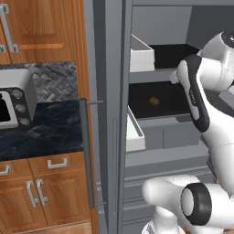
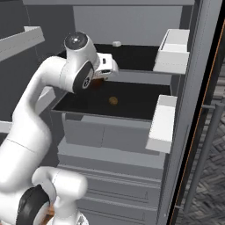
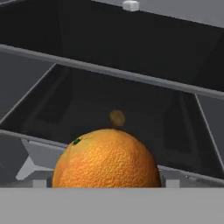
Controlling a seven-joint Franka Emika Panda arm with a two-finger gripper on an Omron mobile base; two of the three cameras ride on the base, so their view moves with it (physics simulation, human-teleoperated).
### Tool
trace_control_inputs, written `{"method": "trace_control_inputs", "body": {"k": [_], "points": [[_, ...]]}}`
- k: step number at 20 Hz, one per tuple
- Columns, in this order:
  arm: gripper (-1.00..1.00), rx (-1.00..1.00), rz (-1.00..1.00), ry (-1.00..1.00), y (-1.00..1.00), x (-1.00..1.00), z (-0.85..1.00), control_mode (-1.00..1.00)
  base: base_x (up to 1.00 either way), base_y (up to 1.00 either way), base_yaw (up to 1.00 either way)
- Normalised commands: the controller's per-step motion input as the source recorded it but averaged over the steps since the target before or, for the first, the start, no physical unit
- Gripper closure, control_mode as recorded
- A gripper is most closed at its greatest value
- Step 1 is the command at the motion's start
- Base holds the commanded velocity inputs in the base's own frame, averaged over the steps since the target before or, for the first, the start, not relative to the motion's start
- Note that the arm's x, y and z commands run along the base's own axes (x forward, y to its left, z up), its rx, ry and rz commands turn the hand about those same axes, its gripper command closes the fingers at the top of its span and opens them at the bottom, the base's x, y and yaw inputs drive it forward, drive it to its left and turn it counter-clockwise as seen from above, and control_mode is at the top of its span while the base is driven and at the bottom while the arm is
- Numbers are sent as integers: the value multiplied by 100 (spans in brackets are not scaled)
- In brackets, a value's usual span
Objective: Pick the kiwi and orange from the fridge and place them on the plate next to the blender to make a fruit smoothie.
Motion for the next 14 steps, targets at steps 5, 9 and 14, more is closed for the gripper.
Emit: {"method": "trace_control_inputs", "body": {"k": [5,9,14], "points": [[100,-5,1,28,54,-98,-100,-100,0,0,0],[100,0,0,-11,44,-74,-100,-100,0,0,0],[100,0,0,-40,25,-22,-60,-100,0,0,0]]}}
